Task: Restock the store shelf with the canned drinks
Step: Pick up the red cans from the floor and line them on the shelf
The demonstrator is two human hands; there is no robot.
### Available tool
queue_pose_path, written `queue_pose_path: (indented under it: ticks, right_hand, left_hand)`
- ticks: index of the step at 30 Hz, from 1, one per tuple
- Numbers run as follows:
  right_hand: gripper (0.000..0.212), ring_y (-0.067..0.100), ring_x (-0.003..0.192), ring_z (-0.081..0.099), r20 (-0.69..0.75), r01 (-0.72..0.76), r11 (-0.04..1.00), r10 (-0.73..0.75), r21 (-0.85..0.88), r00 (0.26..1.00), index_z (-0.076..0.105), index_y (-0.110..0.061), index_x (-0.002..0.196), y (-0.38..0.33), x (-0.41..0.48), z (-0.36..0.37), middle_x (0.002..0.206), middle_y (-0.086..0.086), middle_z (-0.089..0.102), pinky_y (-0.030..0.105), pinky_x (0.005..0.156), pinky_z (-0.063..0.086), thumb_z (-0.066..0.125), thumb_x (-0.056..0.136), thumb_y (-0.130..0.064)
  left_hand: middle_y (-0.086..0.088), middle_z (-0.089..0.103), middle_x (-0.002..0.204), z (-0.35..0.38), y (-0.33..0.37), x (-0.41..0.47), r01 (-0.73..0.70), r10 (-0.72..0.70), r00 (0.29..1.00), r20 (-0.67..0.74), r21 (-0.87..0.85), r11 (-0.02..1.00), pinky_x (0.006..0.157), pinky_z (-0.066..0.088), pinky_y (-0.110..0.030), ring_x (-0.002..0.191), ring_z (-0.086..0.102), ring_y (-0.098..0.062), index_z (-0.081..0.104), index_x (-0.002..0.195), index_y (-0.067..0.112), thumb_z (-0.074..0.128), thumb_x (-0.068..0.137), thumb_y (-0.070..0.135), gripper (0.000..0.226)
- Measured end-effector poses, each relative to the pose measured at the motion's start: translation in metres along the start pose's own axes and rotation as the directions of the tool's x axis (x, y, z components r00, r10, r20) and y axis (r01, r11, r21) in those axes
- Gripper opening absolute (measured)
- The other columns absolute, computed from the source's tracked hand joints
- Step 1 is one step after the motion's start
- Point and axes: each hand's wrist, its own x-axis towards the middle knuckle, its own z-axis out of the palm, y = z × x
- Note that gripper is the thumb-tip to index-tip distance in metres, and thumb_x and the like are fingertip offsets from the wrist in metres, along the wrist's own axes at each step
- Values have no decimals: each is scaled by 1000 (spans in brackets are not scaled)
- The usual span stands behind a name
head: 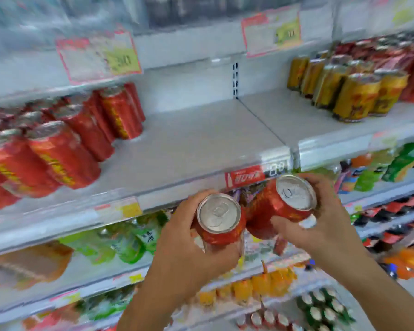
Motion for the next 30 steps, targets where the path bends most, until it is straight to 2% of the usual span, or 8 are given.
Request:
queue_pose_path:
  ticks: [6, 10, 14, 19, 23, 25, 28, 30]
  right_hand:
    - [57, 2, 92, 63, 56, 229, 972, -232, 53, 971, 50, -44, 107, -70, 42, 39, 102, -18, 64, 16, 83, 46, 73, 55, -49]
    - [58, -12, 84, 58, 45, 291, 954, -294, 64, 955, 51, -28, 115, -86, 76, 85, 95, -25, 61, 5, 76, 42, 84, 67, -25]
    - [57, -15, 78, 57, 51, 270, 960, -274, 70, 960, 50, -21, 120, -94, 108, 127, 95, -22, 60, 3, 71, 41, 81, 72, -18]
    - [56, -6, 86, 60, 105, 239, 971, -240, 27, 965, 48, -30, 116, -95, 133, 160, 97, -19, 62, 7, 73, 44, 81, 70, -26]
    - [61, 9, 99, 62, 133, 203, 979, -201, -4, 970, 48, -29, 122, -90, 141, 176, 107, -11, 64, 30, 90, 50, 80, 71, -37]
    - [68, 7, 102, 61, 156, 184, 983, -184, 15, 970, 44, -27, 130, -90, 141, 178, 114, -10, 62, 31, 93, 50, 79, 73, -40]
    - [81, 0, 101, 56, 278, 157, 987, -158, 27, 947, 31, -27, 143, -87, 140, 173, 119, -11, 55, 18, 83, 45, 79, 77, -25]
    - [91, 7, 110, 57, 370, 107, 993, -116, 45, 922, 21, -31, 148, -81, 140, 169, 125, -8, 54, 23, 89, 45, 75, 79, -12]
  left_hand:
    - [23, 70, 97, -70, 30, 3, -95, 86, 957, -277, -17, 995, 75, 46, -6, 86, 66, 6, 61, 108, 37, 72, 53, 45, 56]
    - [24, 70, 93, -106, 23, 14, -101, 94, 910, -404, 4, 995, 74, 45, -6, 83, 65, 7, 61, 113, 29, 77, 62, 25, 53]
    - [19, 68, 96, -130, 7, 24, -77, 70, 874, -482, 5, 997, 75, 45, -7, 84, 64, 7, 58, 119, 20, 83, 69, 14, 56]
    - [14, 66, 103, -148, -7, 34, -47, 30, 822, -568, -16, 999, 72, 47, -8, 85, 65, 5, 51, 115, 27, 84, 72, 19, 55]
    - [12, 65, 104, -155, -13, 38, -42, 27, 799, -601, -11, 999, 70, 45, -5, 81, 63, 10, 52, 120, 20, 80, 77, 17, 52]
    - [13, 65, 104, -156, -17, 38, -45, 33, 789, -614, -4, 999, 72, 45, -6, 82, 63, 10, 53, 123, 18, 80, 78, 18, 53]
    - [12, 66, 105, -156, -21, 37, -54, 33, 778, -628, -14, 998, 74, 48, -9, 86, 64, 7, 53, 124, 19, 80, 79, 19, 53]
    - [12, 65, 106, -155, -22, 36, -67, 41, 777, -628, -17, 998, 73, 48, -10, 89, 64, 5, 53, 124, 21, 80, 80, 20, 52]
